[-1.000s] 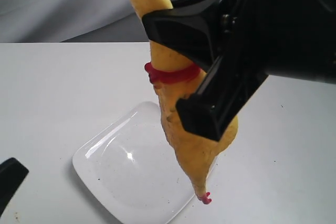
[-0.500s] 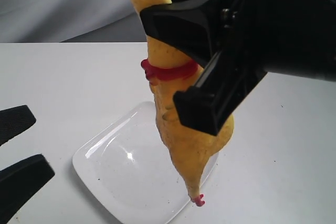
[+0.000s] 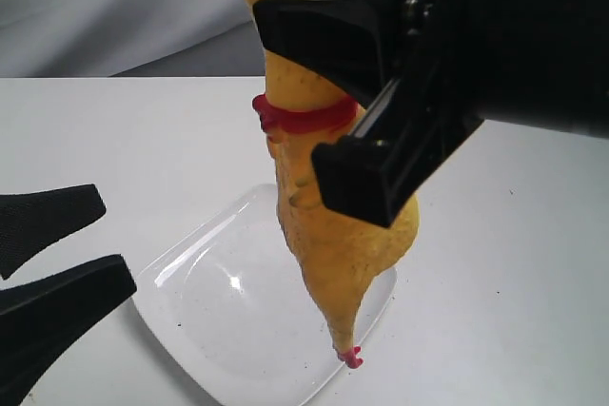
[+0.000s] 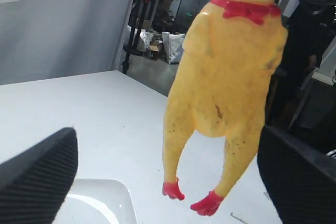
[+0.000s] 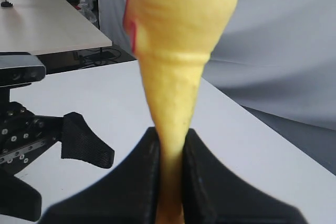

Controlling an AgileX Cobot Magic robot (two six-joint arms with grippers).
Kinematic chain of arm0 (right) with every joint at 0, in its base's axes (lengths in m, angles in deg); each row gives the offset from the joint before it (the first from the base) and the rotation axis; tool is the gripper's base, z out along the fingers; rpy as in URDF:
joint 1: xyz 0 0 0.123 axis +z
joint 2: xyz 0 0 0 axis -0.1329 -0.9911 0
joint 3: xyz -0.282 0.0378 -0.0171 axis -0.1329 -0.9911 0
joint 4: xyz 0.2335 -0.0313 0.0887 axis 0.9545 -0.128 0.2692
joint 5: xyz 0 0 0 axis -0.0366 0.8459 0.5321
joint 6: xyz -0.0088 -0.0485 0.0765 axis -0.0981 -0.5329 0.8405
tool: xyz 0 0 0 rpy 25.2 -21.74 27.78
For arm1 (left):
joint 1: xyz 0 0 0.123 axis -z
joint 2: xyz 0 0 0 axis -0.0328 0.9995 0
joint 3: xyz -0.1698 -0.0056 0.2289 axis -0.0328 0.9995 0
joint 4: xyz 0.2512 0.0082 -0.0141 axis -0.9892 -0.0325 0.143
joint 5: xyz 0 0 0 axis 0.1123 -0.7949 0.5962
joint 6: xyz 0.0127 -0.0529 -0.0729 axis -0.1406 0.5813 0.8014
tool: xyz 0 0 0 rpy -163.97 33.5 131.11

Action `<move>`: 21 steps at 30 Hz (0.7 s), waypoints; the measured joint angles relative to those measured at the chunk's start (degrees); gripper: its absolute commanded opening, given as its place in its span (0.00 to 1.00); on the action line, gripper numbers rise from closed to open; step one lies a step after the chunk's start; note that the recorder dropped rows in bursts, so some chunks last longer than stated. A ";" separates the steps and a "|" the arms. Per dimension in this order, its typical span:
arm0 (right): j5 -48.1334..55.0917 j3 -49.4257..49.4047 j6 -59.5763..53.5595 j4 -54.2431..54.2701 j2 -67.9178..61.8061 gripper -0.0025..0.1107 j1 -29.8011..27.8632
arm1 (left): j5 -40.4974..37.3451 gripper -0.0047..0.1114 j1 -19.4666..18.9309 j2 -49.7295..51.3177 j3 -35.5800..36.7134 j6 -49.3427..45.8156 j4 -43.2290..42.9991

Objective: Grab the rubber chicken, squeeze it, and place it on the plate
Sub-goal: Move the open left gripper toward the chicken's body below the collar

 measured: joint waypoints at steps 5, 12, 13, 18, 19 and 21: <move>0.00 0.00 0.00 0.00 0.00 0.02 0.00 | -0.65 0.79 0.48 3.91 -4.78 -1.50 0.26; 0.00 0.00 0.00 0.03 0.00 0.02 0.00 | -12.54 0.74 13.56 9.83 -14.19 -1.73 -4.98; 0.00 0.00 0.00 0.03 0.00 0.02 0.00 | -13.42 0.74 15.75 10.28 -14.91 -1.85 -6.25; 0.00 0.00 0.00 0.03 0.00 0.02 0.00 | -20.94 0.74 28.80 10.75 -15.48 -1.85 -11.87; 0.00 0.00 0.00 0.03 0.00 0.02 0.00 | -22.71 0.74 30.63 10.75 -15.48 -1.85 -12.00; 0.00 0.00 0.00 0.03 0.00 0.02 0.00 | -27.18 0.74 34.64 10.84 -15.48 -2.19 -11.04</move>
